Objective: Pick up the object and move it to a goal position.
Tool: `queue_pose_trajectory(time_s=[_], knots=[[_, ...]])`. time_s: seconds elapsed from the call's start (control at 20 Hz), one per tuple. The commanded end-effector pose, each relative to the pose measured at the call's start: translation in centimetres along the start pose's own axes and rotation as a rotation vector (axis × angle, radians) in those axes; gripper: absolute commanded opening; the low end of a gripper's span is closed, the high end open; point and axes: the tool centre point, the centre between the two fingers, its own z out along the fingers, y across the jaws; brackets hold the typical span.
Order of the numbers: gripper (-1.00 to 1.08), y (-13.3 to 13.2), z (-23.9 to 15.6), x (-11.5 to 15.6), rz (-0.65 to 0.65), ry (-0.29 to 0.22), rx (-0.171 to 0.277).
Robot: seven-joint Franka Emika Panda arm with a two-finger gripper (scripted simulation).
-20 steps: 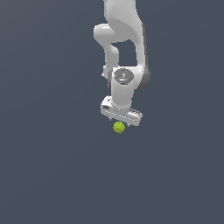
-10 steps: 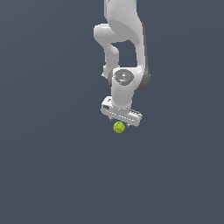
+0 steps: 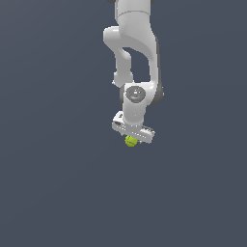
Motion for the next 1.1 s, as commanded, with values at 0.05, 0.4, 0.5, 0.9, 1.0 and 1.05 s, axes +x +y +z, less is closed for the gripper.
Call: queue_pose_trajectory(time_s=[0.05,0.4,0.5,0.9,1.0,1.05], knots=[[1.0,0.0,1.0,0.0,0.001,0.001,0.0],[-1.0,0.0,1.3,0.1,0.001,0.001,0.001],[-1.0,0.0,1.3,0.1,0.001,0.001,0.001],[-1.0,-0.1,0.9,0.3,-0.002,0.007,0.005],[-1.0,-0.1,0.5,0.9,-0.007,0.018,0.013],[-1.0,-0.1,0.2,1.2,-0.01,0.026,0.018]])
